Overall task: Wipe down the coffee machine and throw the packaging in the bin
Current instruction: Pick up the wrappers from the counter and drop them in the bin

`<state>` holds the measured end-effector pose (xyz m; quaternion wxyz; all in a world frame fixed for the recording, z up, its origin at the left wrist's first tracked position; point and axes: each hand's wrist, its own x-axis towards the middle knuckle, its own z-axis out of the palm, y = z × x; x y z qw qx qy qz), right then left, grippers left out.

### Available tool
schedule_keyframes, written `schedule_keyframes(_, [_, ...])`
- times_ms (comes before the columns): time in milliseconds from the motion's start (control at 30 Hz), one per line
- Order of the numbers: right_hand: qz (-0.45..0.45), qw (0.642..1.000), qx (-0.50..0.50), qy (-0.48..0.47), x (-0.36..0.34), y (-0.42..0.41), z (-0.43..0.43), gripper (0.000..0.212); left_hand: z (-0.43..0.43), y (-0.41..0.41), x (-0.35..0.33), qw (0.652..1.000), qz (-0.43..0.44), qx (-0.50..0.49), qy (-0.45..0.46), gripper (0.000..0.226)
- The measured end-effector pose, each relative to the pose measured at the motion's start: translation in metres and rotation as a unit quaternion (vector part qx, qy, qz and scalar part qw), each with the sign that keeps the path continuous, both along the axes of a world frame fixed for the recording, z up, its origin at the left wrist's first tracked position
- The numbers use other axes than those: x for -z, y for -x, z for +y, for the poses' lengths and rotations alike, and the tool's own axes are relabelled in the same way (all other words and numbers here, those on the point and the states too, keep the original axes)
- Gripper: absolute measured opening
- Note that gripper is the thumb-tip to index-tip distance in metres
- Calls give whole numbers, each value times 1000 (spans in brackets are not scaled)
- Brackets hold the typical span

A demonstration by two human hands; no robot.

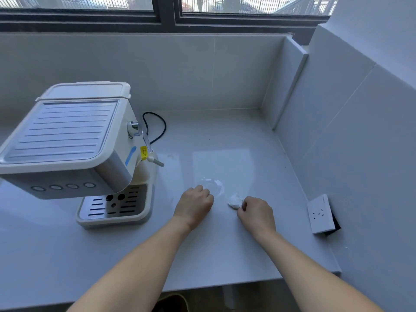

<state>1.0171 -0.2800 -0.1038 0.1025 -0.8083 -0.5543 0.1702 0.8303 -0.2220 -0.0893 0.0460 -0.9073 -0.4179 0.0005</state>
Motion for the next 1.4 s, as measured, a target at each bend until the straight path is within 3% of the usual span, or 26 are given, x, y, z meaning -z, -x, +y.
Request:
schedule_keyframes(233, [27,999,-20,-8,-13,20,-5,13,-18,27,-17,998,-40,-39,-43,38])
schedule_keyframes(867, [43,993,-102,-28,-51,68,-45,9,-120,104,-57,983,-73,-169,-25,36])
schedule_keyframes(1133, [32,995,-82,-49,-65,102,-100,8,-172,142,-69,983,-109,-148,-22,37])
schedule_keyframes(1400, [20,997,-69,-18,-61,165,-189,10,-245,214,-52,989,-106,-105,-2,18])
